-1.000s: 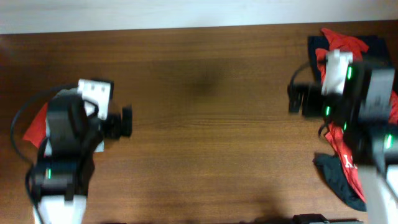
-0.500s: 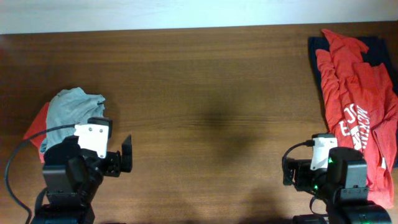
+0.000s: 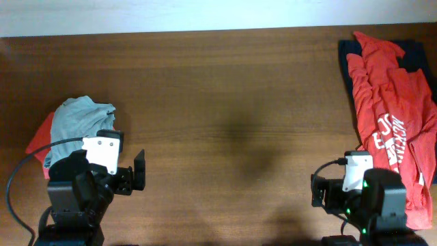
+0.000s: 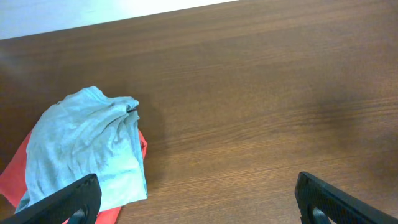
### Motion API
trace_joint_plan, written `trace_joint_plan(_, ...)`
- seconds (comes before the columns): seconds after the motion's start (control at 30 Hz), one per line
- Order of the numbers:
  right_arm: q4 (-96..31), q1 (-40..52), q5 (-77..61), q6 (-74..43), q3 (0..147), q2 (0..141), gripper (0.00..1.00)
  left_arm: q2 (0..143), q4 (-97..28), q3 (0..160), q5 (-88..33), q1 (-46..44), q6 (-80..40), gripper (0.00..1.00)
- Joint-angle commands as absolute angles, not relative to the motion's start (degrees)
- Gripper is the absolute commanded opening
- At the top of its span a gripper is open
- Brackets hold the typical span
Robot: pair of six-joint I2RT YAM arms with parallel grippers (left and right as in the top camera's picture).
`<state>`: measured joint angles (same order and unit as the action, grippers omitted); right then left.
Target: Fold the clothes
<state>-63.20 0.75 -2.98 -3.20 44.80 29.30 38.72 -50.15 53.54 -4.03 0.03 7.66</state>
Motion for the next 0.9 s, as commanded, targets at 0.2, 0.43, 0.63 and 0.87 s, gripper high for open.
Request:
trace_joint_plan(0.2, -64.6, 3.5, -2.3, -3.9, 42.4, 9.7, 0.99, 38.6, -50.2, 53.2, -4.0, 0.3, 7.2, 0.99)
trace_joint_plan(0.43, -53.3, 3.4, -2.3, -0.6, 33.2, 0.2, 0.99, 38.6, -50.2, 53.2, -4.0, 0.3, 7.2, 0.99)
trace_joint_plan(0.63, -27.3, 3.4, -2.3, 3.9, 17.8, 0.2, 0.99, 38.6, -50.2, 53.2, -4.0, 0.3, 7.2, 0.99)
trace_joint_plan(0.87, 1.9, 3.4, 0.0, 4.3, 0.1, 0.2, 0.99, 38.6, -50.2, 53.2, -4.0, 0.3, 7.2, 0.99)
